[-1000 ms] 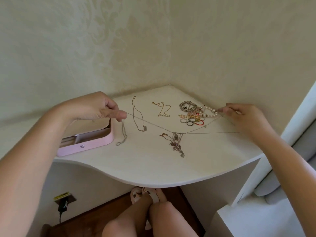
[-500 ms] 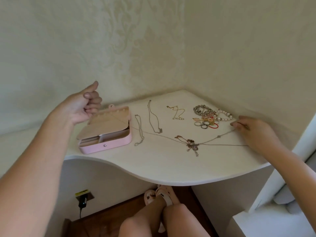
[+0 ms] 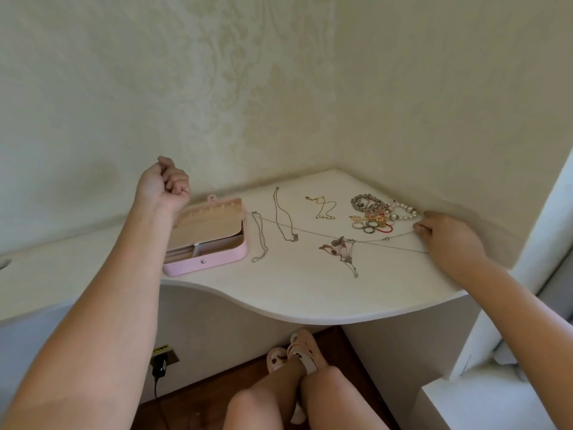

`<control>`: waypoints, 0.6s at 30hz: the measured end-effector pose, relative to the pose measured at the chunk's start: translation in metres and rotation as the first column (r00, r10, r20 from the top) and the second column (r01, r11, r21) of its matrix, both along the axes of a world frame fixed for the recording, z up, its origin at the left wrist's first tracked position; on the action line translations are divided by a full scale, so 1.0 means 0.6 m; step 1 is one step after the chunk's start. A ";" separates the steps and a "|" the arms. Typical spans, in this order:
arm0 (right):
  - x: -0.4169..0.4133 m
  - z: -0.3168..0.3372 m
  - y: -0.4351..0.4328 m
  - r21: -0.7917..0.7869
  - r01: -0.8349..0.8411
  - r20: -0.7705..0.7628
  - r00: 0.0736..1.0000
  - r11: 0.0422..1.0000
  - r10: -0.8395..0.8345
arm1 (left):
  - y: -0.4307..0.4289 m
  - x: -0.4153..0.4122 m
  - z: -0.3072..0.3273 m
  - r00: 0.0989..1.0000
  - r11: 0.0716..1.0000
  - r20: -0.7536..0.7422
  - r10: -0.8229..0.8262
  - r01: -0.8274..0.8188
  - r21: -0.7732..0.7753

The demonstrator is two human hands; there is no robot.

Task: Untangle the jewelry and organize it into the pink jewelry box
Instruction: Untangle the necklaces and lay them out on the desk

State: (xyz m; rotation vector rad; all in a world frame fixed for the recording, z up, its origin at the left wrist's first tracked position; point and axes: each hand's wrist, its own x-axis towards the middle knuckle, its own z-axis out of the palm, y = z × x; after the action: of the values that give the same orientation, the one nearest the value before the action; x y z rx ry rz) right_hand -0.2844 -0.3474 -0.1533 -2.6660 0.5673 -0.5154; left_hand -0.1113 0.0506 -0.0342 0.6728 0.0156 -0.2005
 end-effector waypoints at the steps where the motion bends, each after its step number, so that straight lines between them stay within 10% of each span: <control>1: 0.001 -0.001 0.002 -0.009 0.014 -0.008 1.000 1.000 -0.014 | -0.006 -0.005 0.003 1.000 0.991 0.029 0.010 -0.013 0.136; 7: 0.009 -0.007 0.011 -0.035 0.114 -0.063 0.991 0.993 -0.116 | -0.120 -0.085 -0.013 0.908 0.407 0.233 -0.349 -0.077 0.910; 13: -0.014 -0.004 0.031 -0.107 -0.027 0.160 0.986 0.994 0.044 | -0.220 -0.161 -0.106 0.714 -0.171 0.149 -0.684 -0.355 0.919; 18: -0.007 -0.006 0.071 -0.127 -0.276 0.236 0.925 0.953 0.299 | -0.223 -0.170 -0.147 0.701 -0.209 0.243 -0.671 -0.492 0.845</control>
State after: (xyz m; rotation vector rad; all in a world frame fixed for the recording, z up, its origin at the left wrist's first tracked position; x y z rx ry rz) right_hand -0.2883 -0.3051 -0.1570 -2.6462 0.0756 -0.7920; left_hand -0.2134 -0.0834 -0.1222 2.5795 -0.8412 -0.0072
